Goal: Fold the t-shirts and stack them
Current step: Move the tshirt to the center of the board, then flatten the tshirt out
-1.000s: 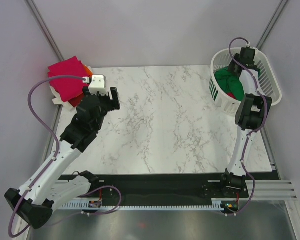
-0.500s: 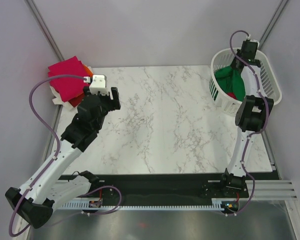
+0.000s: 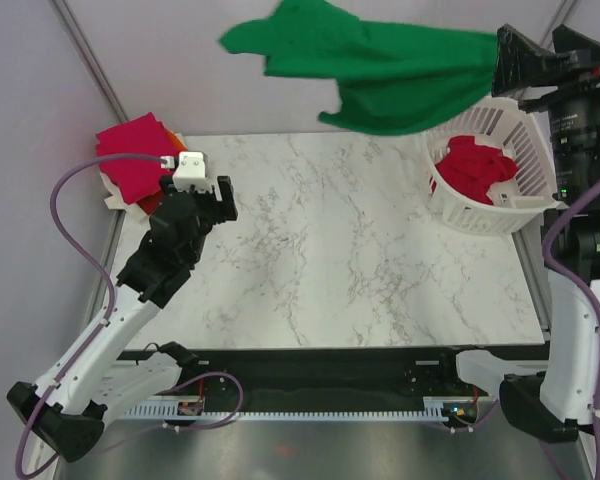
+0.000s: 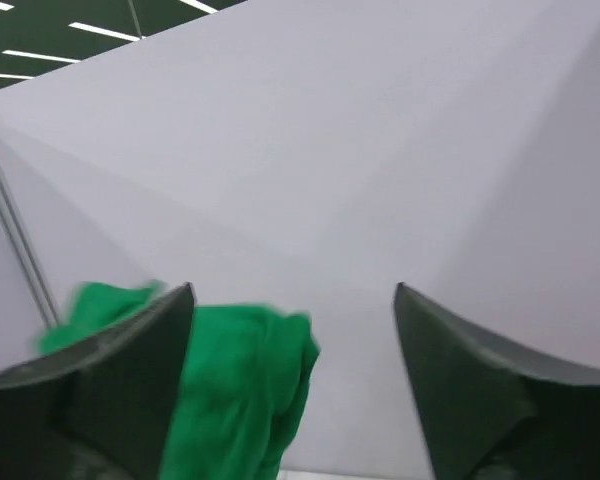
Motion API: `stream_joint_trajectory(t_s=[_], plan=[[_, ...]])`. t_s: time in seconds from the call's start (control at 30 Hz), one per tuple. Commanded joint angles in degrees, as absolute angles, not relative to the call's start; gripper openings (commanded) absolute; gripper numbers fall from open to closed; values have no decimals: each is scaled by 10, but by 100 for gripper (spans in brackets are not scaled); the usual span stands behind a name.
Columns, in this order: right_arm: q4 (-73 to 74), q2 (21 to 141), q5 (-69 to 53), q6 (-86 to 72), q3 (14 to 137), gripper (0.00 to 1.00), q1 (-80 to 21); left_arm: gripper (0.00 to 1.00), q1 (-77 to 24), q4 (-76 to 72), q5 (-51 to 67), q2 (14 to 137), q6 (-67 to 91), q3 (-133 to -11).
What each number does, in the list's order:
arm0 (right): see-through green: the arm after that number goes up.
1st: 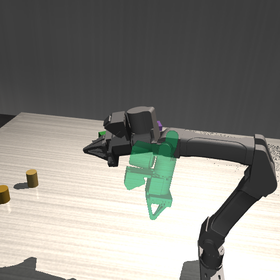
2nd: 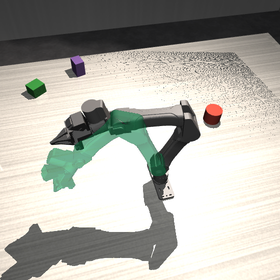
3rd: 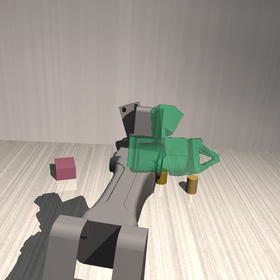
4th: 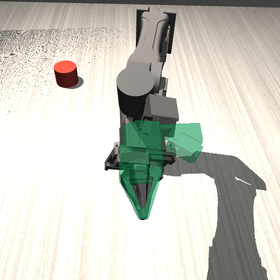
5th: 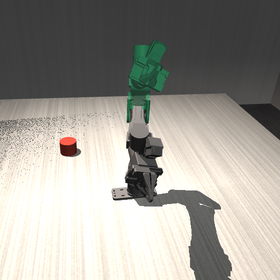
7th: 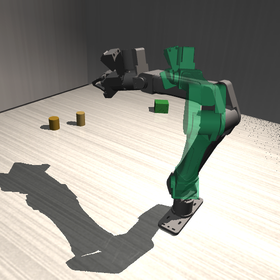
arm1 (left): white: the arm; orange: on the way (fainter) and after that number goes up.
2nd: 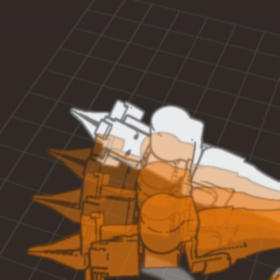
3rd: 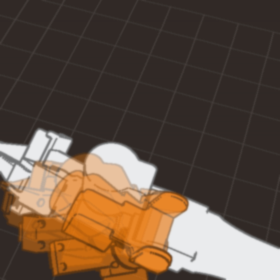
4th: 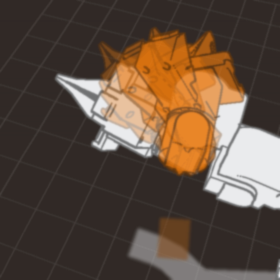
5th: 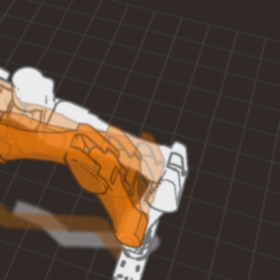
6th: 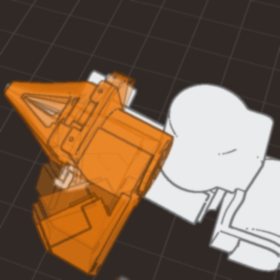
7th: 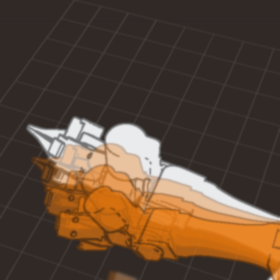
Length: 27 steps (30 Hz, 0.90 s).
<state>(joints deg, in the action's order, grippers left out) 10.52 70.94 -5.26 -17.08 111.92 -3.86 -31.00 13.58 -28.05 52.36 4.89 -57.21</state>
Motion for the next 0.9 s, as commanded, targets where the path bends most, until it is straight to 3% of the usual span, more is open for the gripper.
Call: stream_joint_trajectory(t_s=[0.0,0.13,0.23,0.43,0.57,0.73,0.87], plan=[[196,734,12,-182,979,98,-38,84,-313,126,-310,508,35,-590],[289,729,122,-201,880,98,-39,86,-313,168,-302,518,51,-620],[325,765,88,-199,834,98,-64,86,-313,301,-304,559,109,-681],[296,748,71,-210,738,98,-177,85,-313,395,-219,682,192,-660],[293,737,2,-210,703,98,-234,84,-312,464,-274,755,246,-675],[281,678,-36,-249,591,98,-314,82,-312,468,-219,668,267,-671],[255,650,-38,-284,518,98,-405,71,-324,461,-71,607,285,-628]])
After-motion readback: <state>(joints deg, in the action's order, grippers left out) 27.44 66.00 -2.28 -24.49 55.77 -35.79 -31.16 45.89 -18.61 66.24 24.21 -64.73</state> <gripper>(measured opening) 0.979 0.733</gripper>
